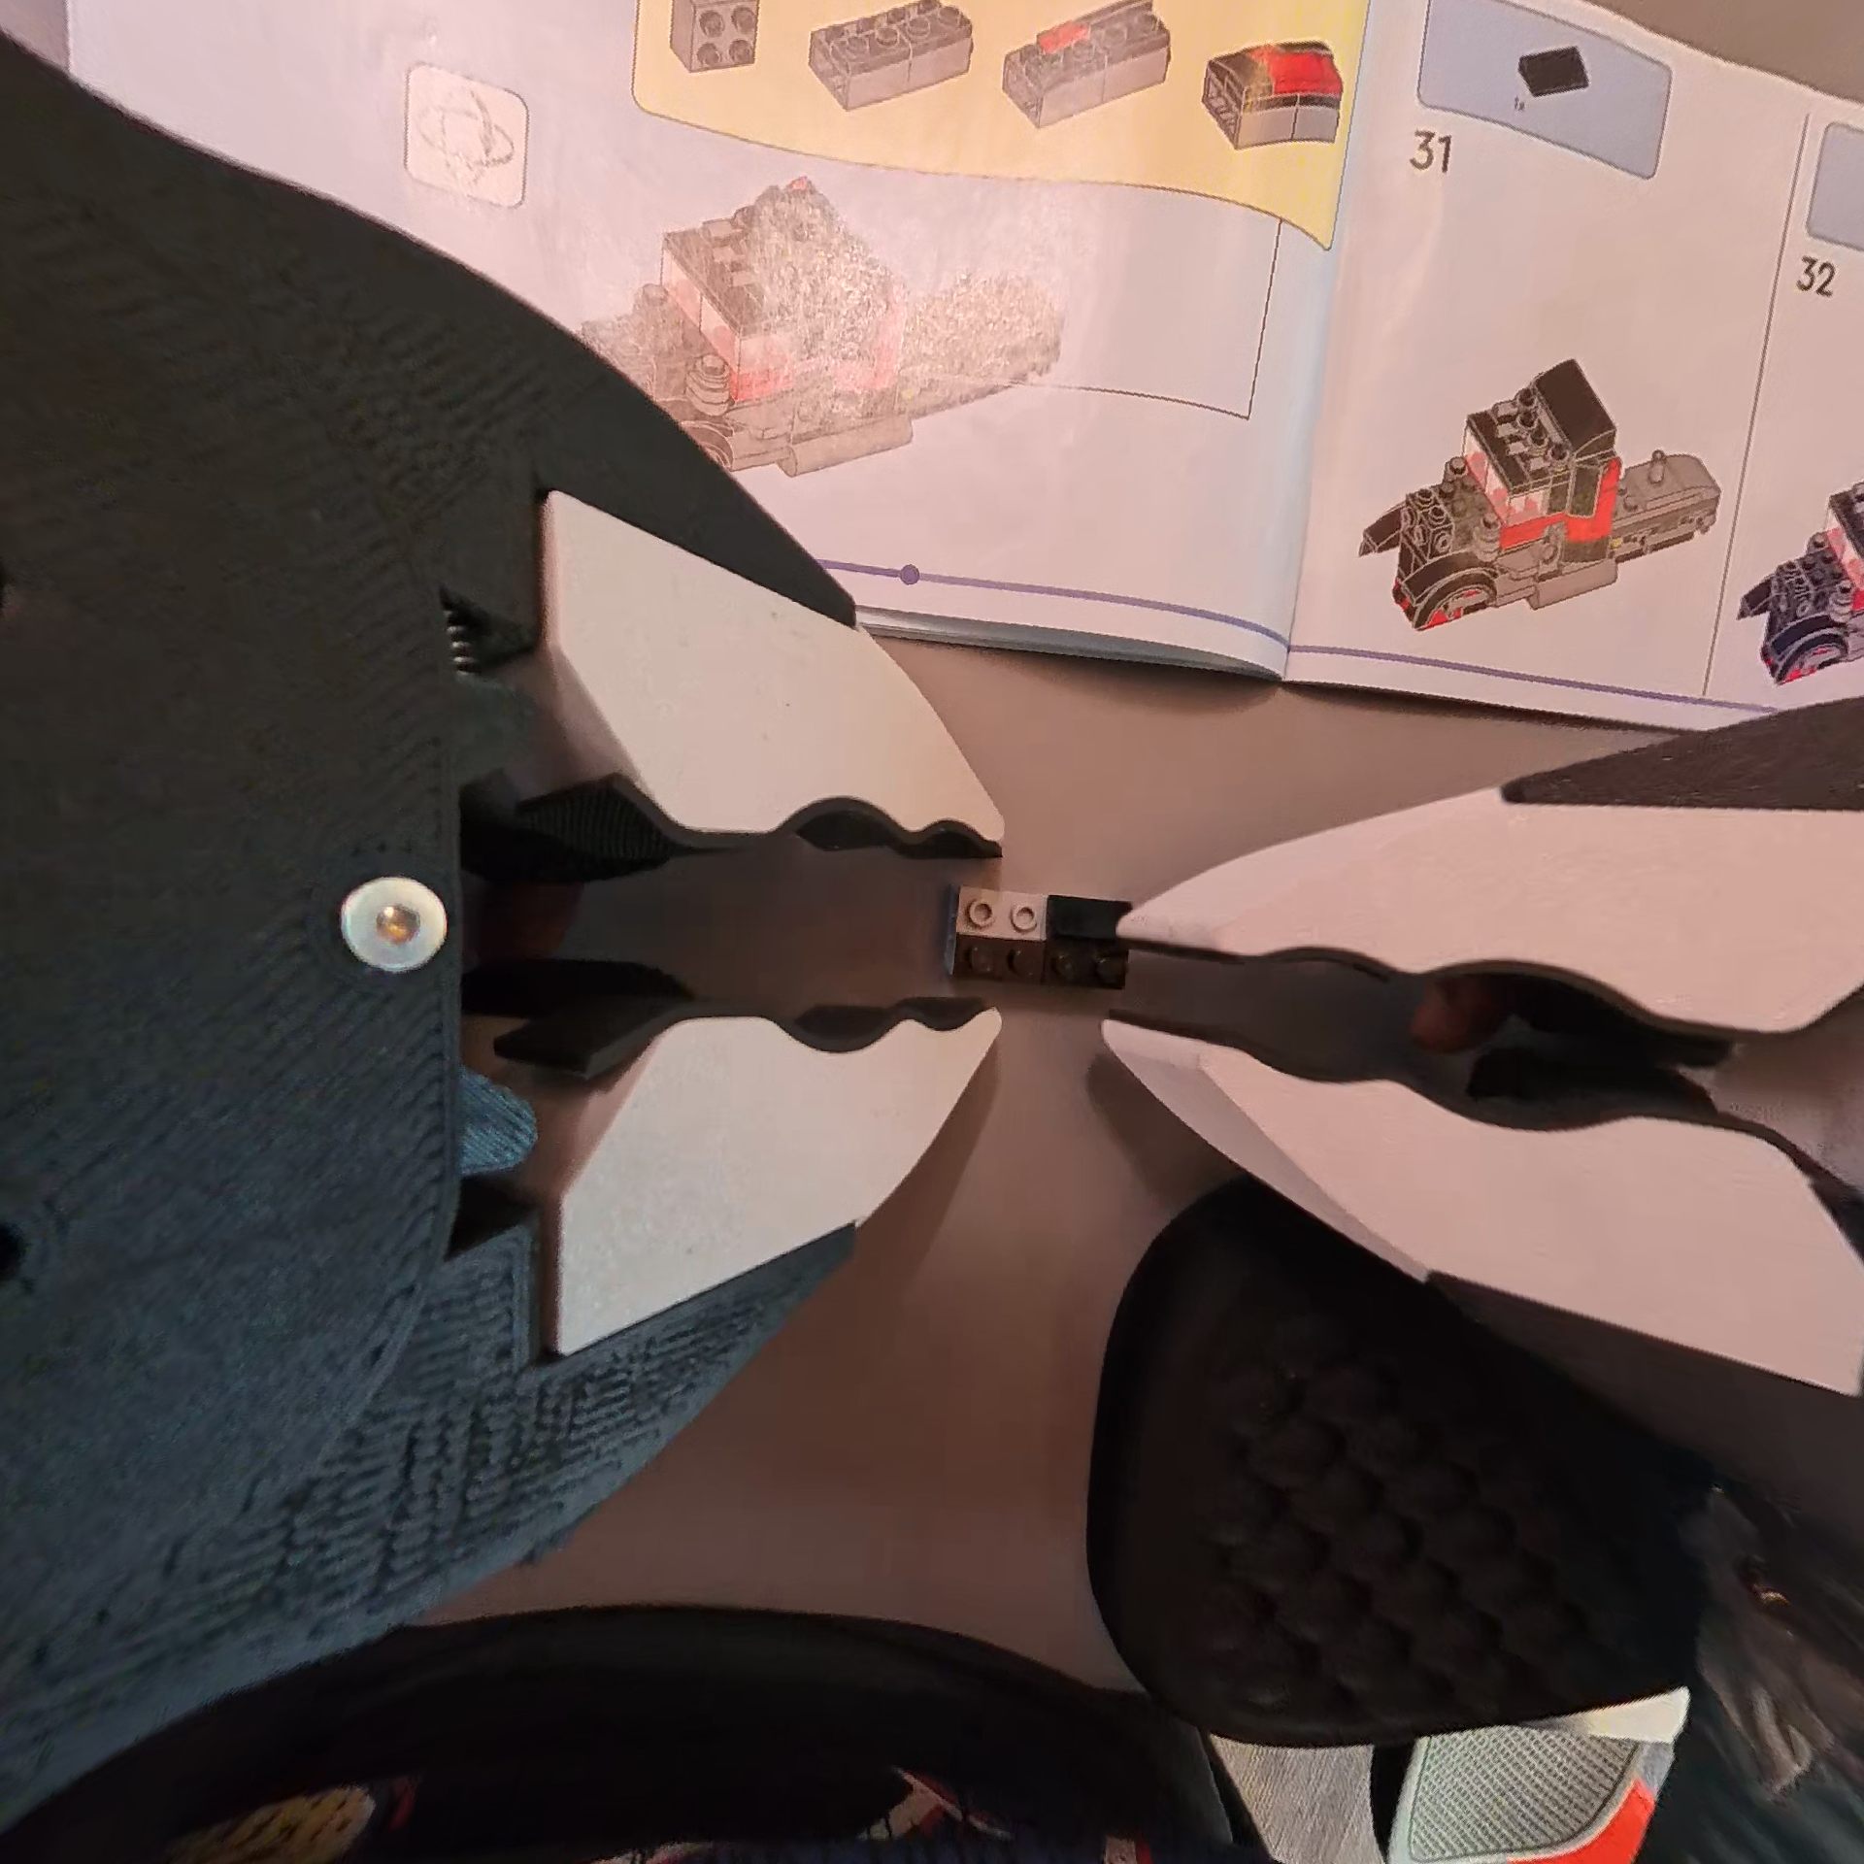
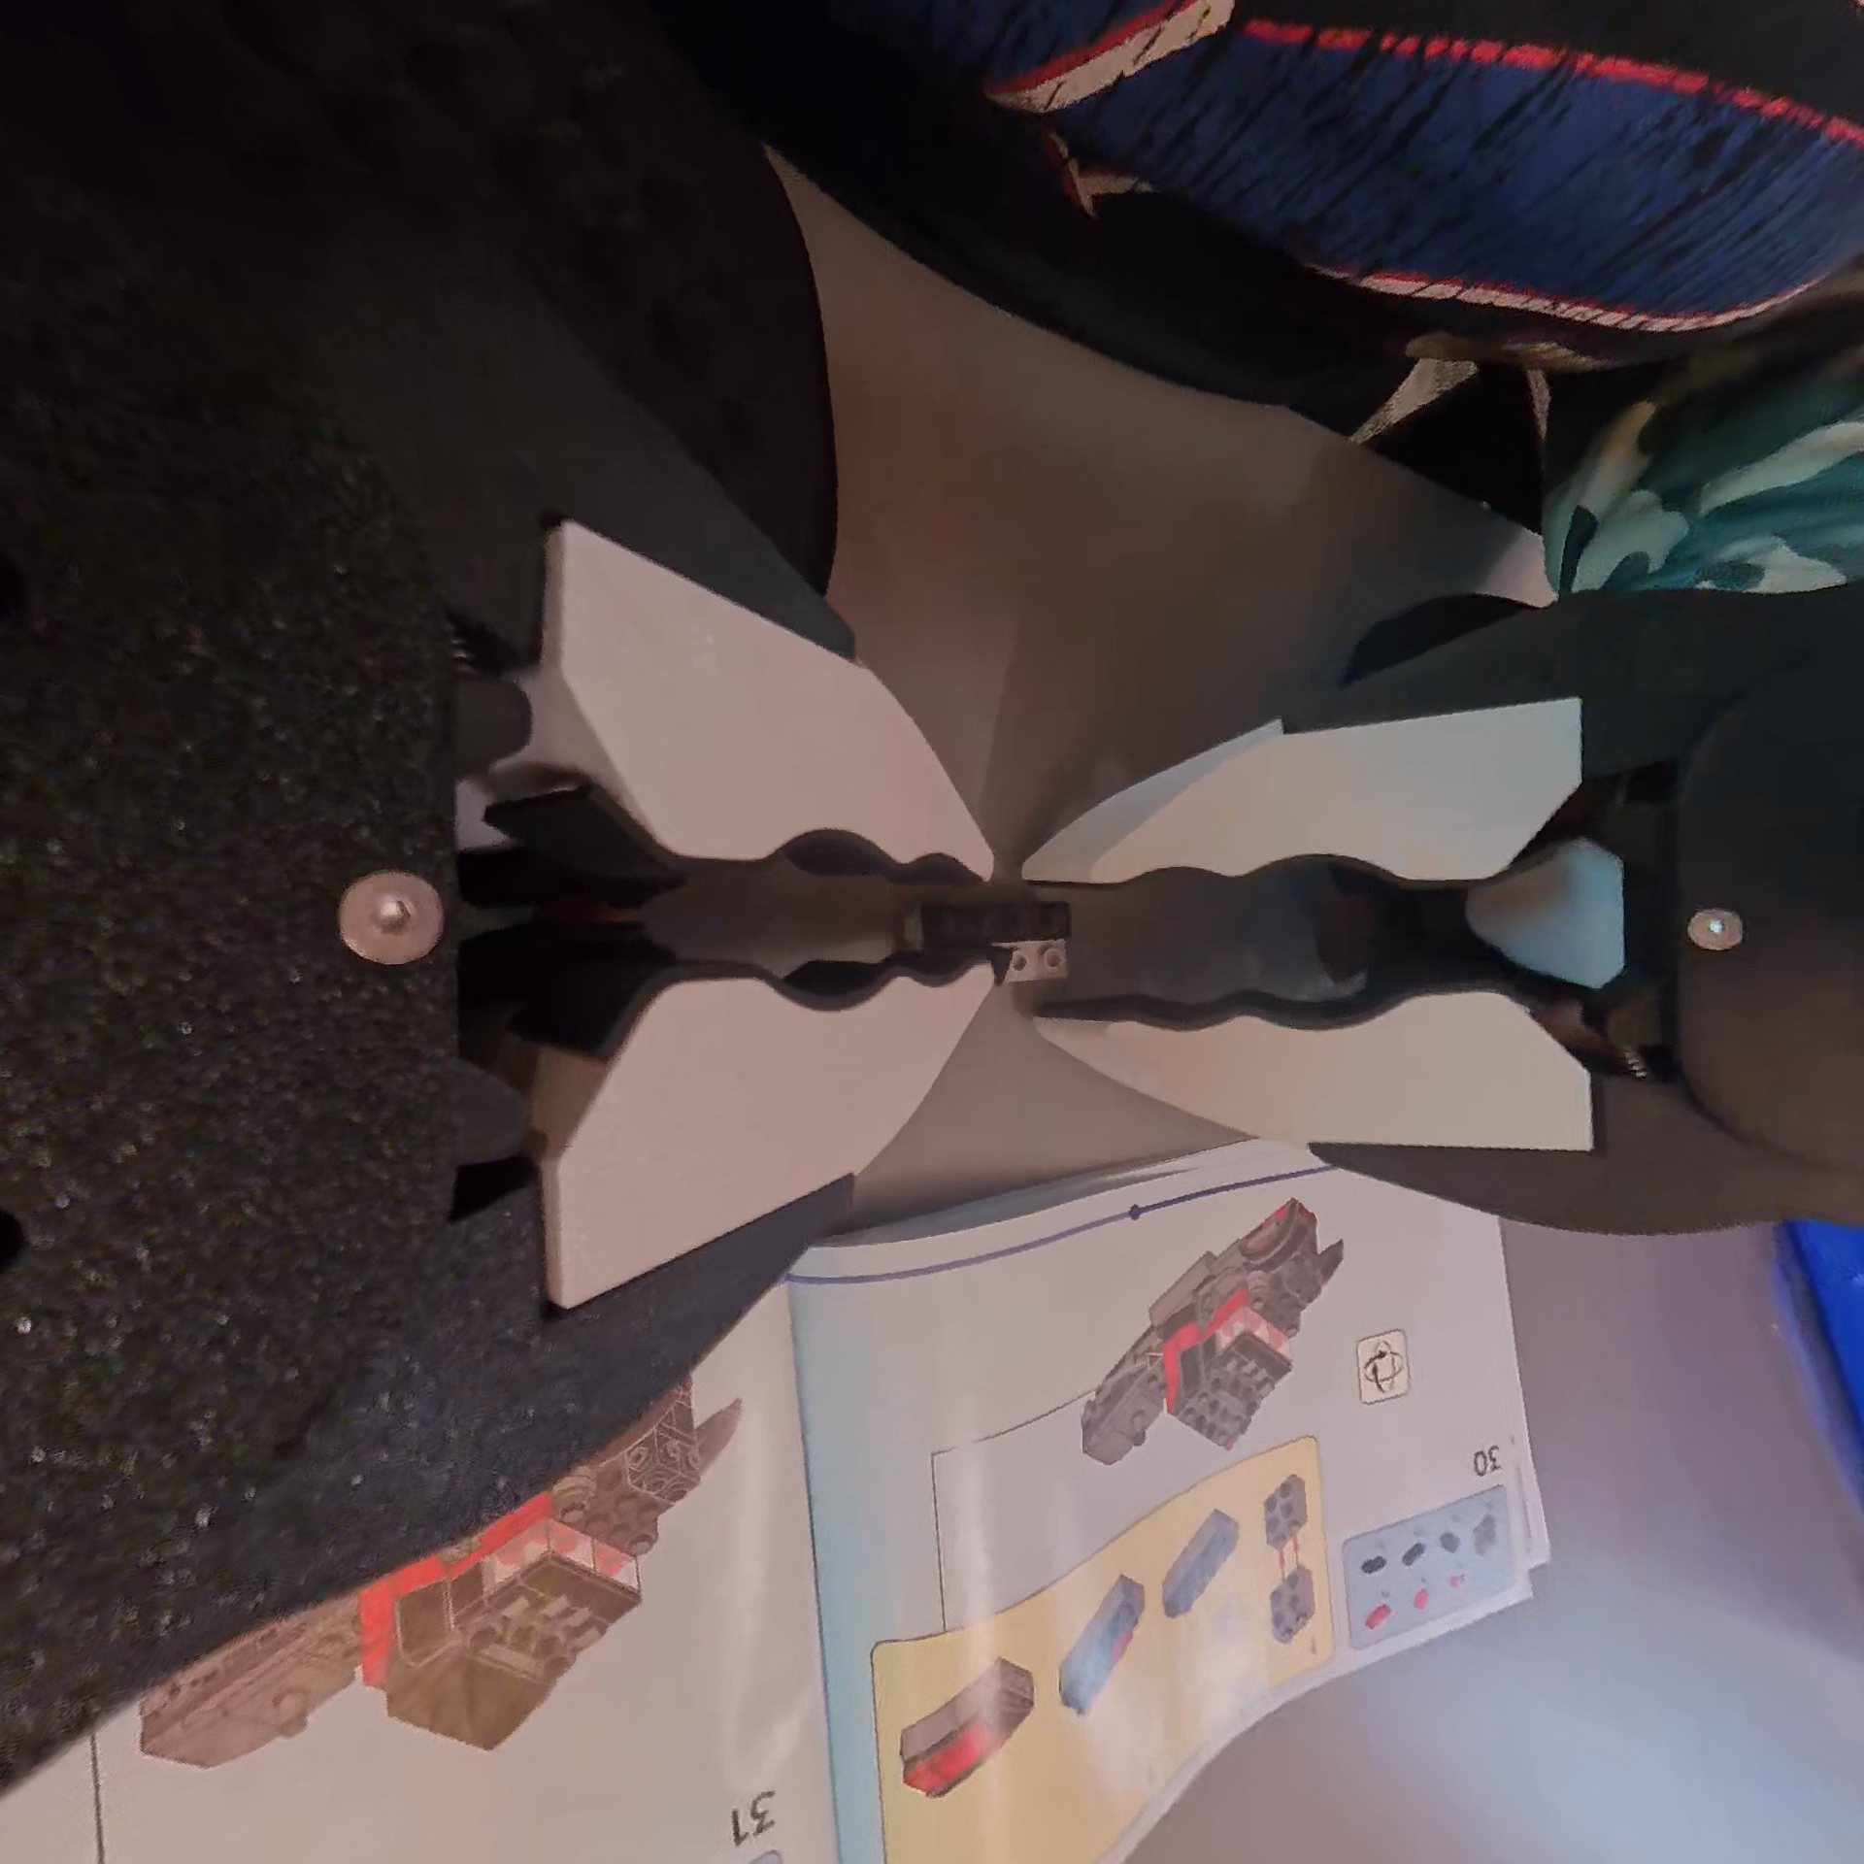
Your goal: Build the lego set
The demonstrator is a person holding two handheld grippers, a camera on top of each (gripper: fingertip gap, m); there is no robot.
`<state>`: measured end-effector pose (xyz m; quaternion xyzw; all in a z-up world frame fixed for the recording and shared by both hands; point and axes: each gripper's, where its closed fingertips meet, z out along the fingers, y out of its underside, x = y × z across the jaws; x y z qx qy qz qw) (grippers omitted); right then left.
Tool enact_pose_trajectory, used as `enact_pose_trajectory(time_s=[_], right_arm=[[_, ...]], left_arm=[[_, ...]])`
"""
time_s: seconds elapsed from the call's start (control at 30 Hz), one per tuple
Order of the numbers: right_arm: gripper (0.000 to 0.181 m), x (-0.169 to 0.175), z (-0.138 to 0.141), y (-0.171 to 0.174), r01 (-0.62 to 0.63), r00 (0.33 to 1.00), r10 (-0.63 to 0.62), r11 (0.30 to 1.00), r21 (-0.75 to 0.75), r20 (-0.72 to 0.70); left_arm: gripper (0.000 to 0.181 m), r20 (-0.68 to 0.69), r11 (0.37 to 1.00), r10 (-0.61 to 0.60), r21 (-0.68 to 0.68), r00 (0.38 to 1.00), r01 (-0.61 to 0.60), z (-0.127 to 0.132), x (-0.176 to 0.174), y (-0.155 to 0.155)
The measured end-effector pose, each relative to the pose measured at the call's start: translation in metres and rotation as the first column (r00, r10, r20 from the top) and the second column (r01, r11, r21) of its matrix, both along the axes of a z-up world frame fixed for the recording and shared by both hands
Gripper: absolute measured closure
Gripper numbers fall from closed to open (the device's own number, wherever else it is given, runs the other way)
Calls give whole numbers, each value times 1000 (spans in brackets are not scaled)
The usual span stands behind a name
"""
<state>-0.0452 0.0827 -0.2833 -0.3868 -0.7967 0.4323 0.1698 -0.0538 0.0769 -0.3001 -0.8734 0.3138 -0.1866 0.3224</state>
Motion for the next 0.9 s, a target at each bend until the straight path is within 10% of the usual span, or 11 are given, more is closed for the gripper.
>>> enact_pose_trajectory(time_s=[0.6,0.9], right_arm=[[163,-3,-9,-3,-98,993,107,976,194,-41],[181,-4,6,4,18,997,-7,990,-139,77]], left_arm=[[164,12,1000,-24,-6,1000,24,0,3,-2],[163,62,998,-19,-61,998,23,0,3,-3]])
